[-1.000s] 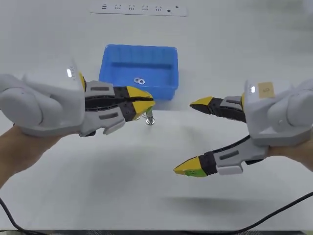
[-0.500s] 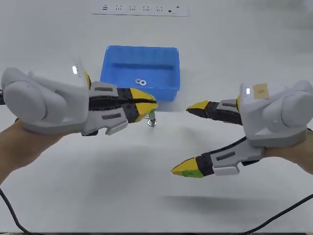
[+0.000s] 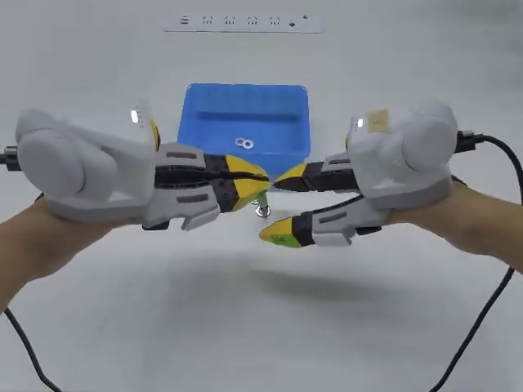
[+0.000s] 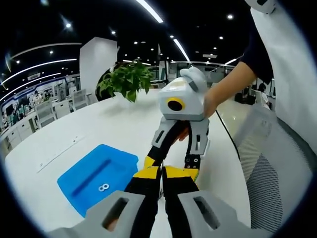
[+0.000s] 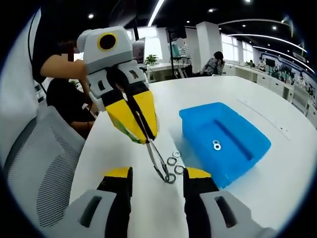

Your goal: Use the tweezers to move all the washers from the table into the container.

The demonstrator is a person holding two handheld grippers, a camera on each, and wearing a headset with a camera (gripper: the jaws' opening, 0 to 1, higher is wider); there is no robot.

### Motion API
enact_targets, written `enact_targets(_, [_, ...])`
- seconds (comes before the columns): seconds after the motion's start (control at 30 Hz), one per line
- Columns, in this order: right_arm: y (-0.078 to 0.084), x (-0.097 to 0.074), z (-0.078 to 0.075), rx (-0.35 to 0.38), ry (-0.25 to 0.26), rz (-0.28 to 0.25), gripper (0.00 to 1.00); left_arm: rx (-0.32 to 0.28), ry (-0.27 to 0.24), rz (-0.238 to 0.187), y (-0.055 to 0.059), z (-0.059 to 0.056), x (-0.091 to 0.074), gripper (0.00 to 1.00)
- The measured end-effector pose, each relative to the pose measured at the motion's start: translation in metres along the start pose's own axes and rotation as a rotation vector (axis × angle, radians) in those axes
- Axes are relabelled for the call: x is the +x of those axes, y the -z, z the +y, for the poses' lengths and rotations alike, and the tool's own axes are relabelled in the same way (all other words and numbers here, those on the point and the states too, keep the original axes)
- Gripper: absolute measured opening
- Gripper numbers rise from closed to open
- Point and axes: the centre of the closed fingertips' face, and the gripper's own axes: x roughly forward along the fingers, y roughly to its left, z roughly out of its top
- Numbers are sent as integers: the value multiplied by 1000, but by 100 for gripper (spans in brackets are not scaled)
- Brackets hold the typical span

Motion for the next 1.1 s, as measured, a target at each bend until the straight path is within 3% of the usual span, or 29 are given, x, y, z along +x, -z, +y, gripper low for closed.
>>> enact_targets(0.2, [-3, 5, 3, -47, -65, 0, 27, -16, -1, -4, 0, 0, 3, 5])
enact_targets(0.37, [5, 9, 7, -111, -106, 54, 19, -18, 2, -1, 1, -1, 5, 5])
enact_targets(0.63, [5, 10, 5, -231, -82, 95, 11, 1, 10, 20, 2, -6, 7, 6])
enact_targets(0.83, [6, 7, 4, -239, -50, 82, 10, 37, -13, 30, 2, -11, 12, 6])
enact_targets(0.9, [6, 7, 4, -239, -35, 76, 10, 7, -32, 31, 3, -11, 14, 7])
enact_targets(0.97, [6, 7, 4, -243, -20, 75, 10, -33, -55, 53, 10, -9, 14, 9])
enact_targets(1.03, [5, 6, 2, -242, -12, 78, 10, -21, -56, 73, 14, -9, 14, 17])
enact_targets(1.1, [6, 6, 1, -249, -9, 82, 10, -19, -61, 56, 9, -10, 10, 22])
